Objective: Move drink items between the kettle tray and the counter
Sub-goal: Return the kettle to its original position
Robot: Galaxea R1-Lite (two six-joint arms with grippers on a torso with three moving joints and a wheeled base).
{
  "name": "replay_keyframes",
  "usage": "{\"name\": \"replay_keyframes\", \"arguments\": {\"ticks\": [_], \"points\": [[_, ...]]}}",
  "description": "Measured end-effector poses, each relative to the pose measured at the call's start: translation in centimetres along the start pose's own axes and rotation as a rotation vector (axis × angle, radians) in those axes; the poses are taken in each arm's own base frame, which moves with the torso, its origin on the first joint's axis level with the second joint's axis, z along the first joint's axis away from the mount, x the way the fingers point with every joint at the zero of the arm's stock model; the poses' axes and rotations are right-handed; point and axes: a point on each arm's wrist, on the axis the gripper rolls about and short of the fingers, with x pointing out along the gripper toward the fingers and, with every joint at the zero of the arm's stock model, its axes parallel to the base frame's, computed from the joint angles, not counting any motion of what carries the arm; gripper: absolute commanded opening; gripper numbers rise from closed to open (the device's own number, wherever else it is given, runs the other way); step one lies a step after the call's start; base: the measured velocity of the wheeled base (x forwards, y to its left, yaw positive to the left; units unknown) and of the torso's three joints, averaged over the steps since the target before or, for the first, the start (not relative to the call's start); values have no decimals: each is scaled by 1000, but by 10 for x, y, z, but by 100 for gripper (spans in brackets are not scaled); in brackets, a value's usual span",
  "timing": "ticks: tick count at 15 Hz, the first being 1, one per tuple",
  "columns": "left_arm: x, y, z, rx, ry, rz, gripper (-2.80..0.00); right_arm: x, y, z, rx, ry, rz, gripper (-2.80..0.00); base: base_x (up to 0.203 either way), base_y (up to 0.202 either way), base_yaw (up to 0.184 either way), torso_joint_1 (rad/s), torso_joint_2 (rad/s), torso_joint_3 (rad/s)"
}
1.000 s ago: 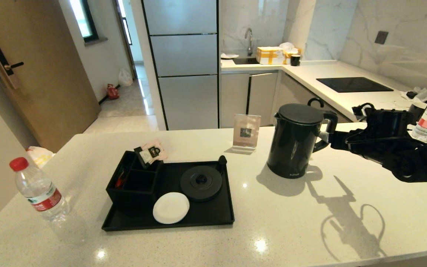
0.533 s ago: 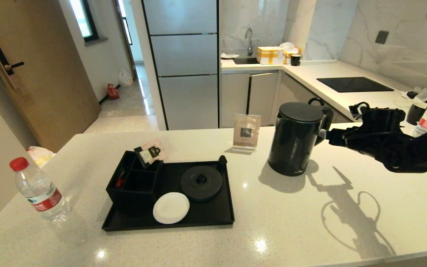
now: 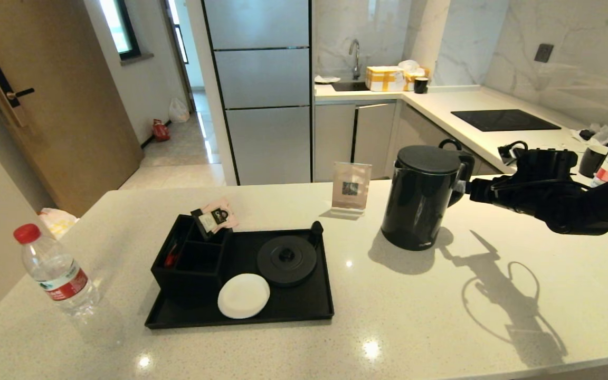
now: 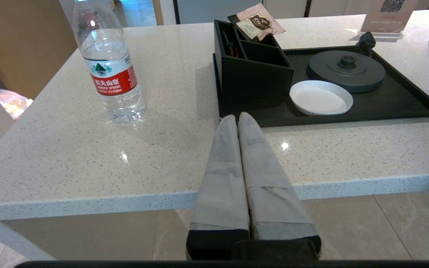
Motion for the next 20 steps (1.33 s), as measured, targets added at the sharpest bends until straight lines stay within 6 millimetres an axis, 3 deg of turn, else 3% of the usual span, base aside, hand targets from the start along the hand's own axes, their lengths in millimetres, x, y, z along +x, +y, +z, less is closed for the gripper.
{"name": "replay_keyframes", "arguments": {"ticks": [7,12,19,20], "points": [[0,0,0,0,0,0,-280,23,-12,20,27,-27,-2,0,0,0,0,0,0,0],[0,0,0,0,0,0,-280,37,-16,20,29,-21,-2,0,0,0,0,0,0,0],[0,0,0,0,0,0,-280,45,-5,13,23,-11,21,0,0,0,0,0,0,0],[0,0,0,0,0,0,-280,44,-5,12,24,-9,21,-280,0,0,0,0,0,0]]}}
